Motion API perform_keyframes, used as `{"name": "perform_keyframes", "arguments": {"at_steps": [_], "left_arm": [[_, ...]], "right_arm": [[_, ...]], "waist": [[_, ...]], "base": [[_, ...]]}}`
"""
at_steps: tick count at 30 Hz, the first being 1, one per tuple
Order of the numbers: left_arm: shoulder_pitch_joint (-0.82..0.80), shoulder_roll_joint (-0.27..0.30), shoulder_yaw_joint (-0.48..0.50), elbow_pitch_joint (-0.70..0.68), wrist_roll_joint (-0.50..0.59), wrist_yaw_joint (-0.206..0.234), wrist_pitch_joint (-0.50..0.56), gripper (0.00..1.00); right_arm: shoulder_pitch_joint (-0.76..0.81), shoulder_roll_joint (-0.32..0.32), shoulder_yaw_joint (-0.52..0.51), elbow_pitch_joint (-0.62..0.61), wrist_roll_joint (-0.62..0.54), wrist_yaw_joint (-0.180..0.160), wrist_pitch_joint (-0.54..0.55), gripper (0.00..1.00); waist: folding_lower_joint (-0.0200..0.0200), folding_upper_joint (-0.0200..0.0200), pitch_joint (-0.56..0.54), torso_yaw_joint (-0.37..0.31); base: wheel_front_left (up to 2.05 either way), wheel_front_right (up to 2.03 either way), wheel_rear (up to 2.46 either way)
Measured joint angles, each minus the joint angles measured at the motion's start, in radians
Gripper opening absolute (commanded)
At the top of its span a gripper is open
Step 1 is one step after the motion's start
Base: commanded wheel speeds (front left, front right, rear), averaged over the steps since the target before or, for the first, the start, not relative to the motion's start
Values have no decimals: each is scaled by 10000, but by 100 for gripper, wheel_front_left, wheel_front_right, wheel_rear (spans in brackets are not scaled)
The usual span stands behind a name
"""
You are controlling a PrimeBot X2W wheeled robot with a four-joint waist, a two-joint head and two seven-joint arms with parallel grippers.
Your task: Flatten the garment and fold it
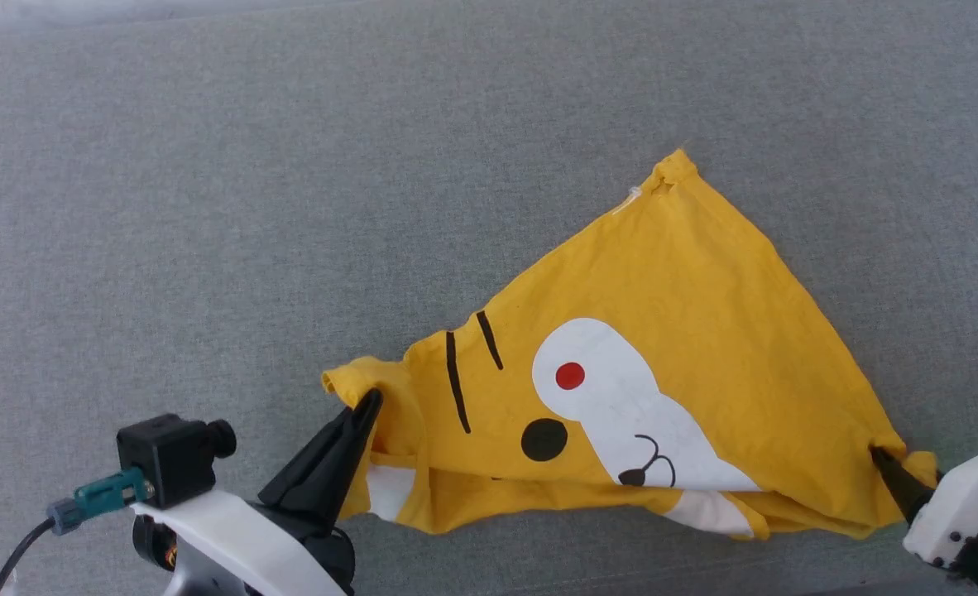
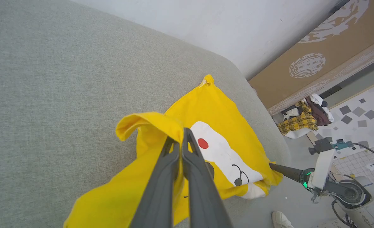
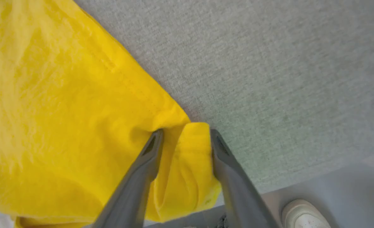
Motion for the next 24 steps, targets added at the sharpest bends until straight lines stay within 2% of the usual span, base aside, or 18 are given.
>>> {"name": "perform_keyframes", "arguments": {"at_steps": [4, 9, 14, 19, 24], "left_arm": [[-35, 0, 0, -38, 2, 0, -6, 0], [-129, -12, -33, -94, 17, 0, -111, 0], [-266, -21, -146, -113, 90, -25, -196, 0], [-571, -58, -293, -119, 180, -121, -267, 0], [-974, -94, -453, -96, 234, -286, -268, 0]], "right_arm": [[-11, -426, -71, -577, 138, 0, 161, 100], [-380, -1168, -341, -2351, 449, 0, 527, 100], [-1280, -1381, -10, -3607, 656, 0, 1285, 100], [-2301, -1444, 688, -3829, 545, 0, 1707, 100], [-3925, -1563, 1618, -2947, 35, 0, 1810, 100]], "waist": [[0, 0, 118, 13], [0, 0, 317, 35], [0, 0, 531, 124], [0, 0, 779, 255], [1, 0, 1207, 455]], "base": [[0, 0, 0], [0, 0, 0], [0, 0, 0], [0, 0, 0], [0, 0, 0]]}}
